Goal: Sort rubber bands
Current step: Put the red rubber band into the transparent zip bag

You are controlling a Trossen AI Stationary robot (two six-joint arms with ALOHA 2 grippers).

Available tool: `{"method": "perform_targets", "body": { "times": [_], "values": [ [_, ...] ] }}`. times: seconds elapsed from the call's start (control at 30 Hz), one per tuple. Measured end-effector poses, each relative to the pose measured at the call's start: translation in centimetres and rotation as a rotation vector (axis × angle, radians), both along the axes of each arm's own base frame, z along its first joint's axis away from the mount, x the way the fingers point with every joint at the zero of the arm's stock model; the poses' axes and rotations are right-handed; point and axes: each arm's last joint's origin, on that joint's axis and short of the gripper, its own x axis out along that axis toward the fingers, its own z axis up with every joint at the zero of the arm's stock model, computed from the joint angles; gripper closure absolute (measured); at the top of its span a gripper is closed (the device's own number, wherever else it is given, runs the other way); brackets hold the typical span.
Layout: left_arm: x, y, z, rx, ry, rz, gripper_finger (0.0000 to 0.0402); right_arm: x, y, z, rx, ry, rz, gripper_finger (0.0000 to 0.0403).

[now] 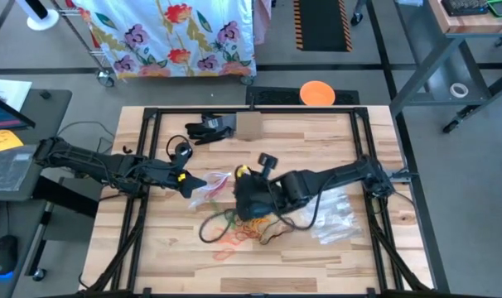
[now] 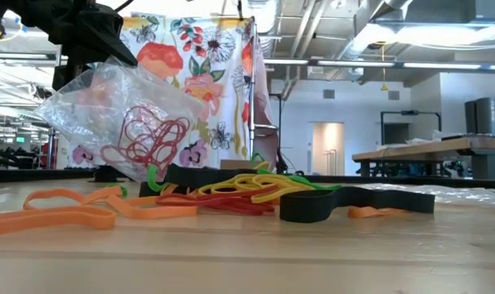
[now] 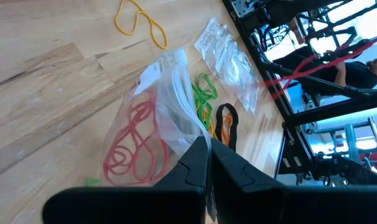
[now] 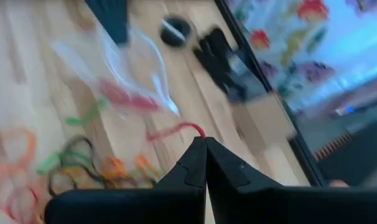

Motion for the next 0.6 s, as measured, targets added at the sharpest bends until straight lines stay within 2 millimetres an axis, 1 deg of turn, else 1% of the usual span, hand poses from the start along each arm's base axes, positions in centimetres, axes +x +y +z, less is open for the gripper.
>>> {"method": "perform_targets", "body": {
  "times": [0.2,0.3,0.43,0.5,0.6],
  "values": [
    [0.0,0.0,0.0,-0.027,-0.002,0.004,0.0401,2.3,-2.3,1.1,0.008,-0.106,0.1,0.0403],
    [0.0,-0.1,0.0,-0.041,-0.001,-0.016,0.0401,3.6,-3.3,0.8,0.018,-0.134,0.139,0.0403],
    [0.0,-0.1,0.0,-0.04,-0.004,-0.021,0.0402,5.2,-4.3,-0.3,0.043,-0.143,0.194,0.0403],
    [0.0,-0.1,0.1,-0.037,-0.007,-0.023,0.0402,6.0,-4.7,-1.0,0.041,-0.155,0.192,0.0403],
    [0.0,-0.1,0.1,-0.035,-0.007,-0.025,0.0402,6.4,-4.9,-1.4,0.054,-0.156,0.206,0.0403]
  ]
}}
